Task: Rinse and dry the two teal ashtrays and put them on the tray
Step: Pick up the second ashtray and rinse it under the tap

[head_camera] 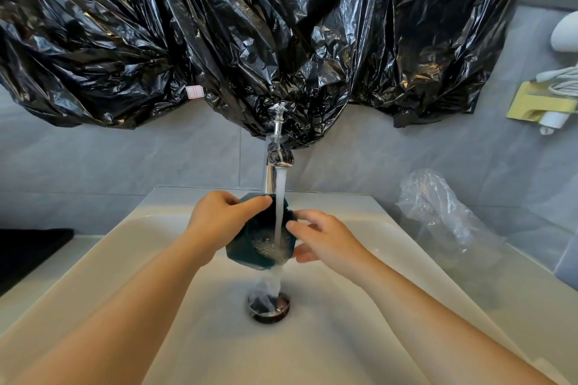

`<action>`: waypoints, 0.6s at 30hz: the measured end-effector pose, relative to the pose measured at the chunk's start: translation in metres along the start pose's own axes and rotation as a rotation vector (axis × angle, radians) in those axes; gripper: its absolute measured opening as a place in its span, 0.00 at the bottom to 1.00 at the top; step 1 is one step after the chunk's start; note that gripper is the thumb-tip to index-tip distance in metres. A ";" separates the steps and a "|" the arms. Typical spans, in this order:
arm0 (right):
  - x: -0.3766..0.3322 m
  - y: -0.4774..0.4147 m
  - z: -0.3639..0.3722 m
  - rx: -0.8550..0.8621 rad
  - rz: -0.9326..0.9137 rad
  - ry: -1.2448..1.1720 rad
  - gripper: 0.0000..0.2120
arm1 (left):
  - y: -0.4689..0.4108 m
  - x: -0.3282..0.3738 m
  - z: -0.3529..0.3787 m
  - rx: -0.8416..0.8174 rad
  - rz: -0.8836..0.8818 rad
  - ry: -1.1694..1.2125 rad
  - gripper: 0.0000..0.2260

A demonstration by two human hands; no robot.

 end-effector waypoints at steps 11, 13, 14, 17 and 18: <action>0.010 0.003 0.009 -0.095 0.074 -0.028 0.11 | -0.001 -0.010 0.013 -0.159 -0.107 0.053 0.28; 0.016 0.001 0.006 -0.048 0.123 -0.122 0.11 | 0.000 -0.007 0.017 -0.242 -0.113 0.136 0.26; 0.018 0.000 0.004 -0.023 0.145 -0.190 0.10 | 0.001 -0.005 0.018 -0.274 -0.109 0.166 0.25; 0.022 0.000 0.000 0.039 0.202 -0.432 0.10 | 0.002 -0.003 0.020 -0.361 -0.106 0.180 0.24; 0.022 0.000 -0.001 0.057 0.204 -0.505 0.11 | 0.002 -0.003 0.020 -0.370 -0.104 0.169 0.24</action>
Point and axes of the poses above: each hand's wrist, its own y-axis away from the middle knuckle, its own z-axis out of the palm, x = y × z, the point moved 6 cm from there along -y, towards the middle knuckle, and after that the axes turned 14 degrees about -x, right-handed, at the moved point
